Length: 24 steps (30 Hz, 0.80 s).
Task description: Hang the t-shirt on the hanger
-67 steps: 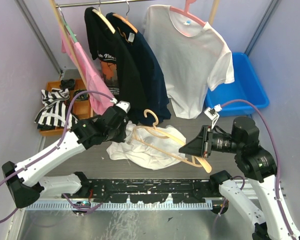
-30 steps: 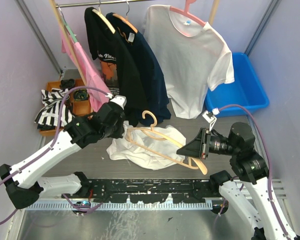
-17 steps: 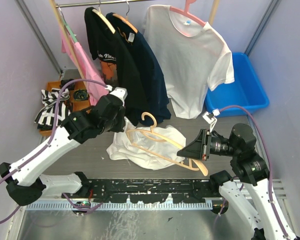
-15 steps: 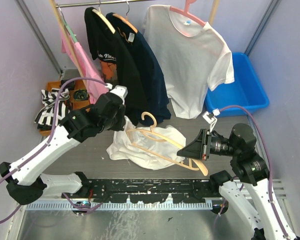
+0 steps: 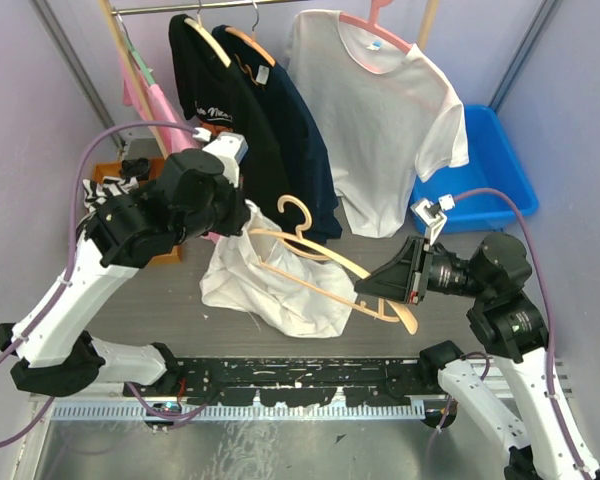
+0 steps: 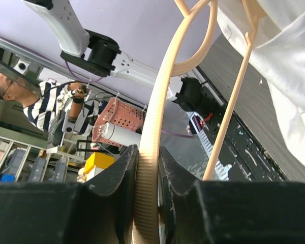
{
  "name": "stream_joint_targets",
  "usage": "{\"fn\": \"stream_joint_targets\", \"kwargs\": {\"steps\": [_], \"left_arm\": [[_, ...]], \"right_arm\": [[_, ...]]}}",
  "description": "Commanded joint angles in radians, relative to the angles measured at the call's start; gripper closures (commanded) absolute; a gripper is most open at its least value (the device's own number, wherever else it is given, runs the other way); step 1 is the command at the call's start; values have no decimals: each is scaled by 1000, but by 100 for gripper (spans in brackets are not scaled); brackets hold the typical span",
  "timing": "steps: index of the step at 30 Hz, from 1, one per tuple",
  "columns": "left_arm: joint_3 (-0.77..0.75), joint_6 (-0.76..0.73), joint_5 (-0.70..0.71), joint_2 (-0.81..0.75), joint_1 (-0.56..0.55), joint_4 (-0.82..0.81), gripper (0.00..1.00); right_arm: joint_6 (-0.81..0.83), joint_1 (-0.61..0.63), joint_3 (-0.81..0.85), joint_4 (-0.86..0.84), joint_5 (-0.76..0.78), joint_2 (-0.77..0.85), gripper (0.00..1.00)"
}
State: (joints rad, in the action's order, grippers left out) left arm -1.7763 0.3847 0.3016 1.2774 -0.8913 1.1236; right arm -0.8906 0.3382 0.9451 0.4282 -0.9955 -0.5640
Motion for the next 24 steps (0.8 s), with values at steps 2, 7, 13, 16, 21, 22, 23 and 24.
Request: {"fn": "stream_joint_targets", "kwargs": {"steps": [2, 7, 13, 16, 21, 22, 23, 24], "left_arm": [[-119, -33, -35, 44, -25, 57, 100], [-127, -35, -35, 41, -50, 54, 100], [-134, -37, -23, 37, -84, 39, 100], [-131, -41, -18, 30, -101, 21, 100], [-114, -43, -7, 8, -133, -24, 100], [-109, -42, -7, 2, -138, -34, 100], [-103, -43, -7, 1, -144, -46, 100], [-97, -43, -8, 0, -148, -56, 100]], "right_arm": [[6, -4, 101, -158, 22, -59, 99], [-39, -2, 55, -275, 12, -73, 99], [-137, -2, -20, -444, 3, -68, 99], [-155, -3, -25, -473, 8, -72, 99], [-174, -2, -46, -500, 28, -74, 99], [-180, -1, -52, -507, 30, -74, 99], [-183, -2, -56, -511, 34, -75, 99], [-185, -2, -59, -516, 37, -77, 99]]}}
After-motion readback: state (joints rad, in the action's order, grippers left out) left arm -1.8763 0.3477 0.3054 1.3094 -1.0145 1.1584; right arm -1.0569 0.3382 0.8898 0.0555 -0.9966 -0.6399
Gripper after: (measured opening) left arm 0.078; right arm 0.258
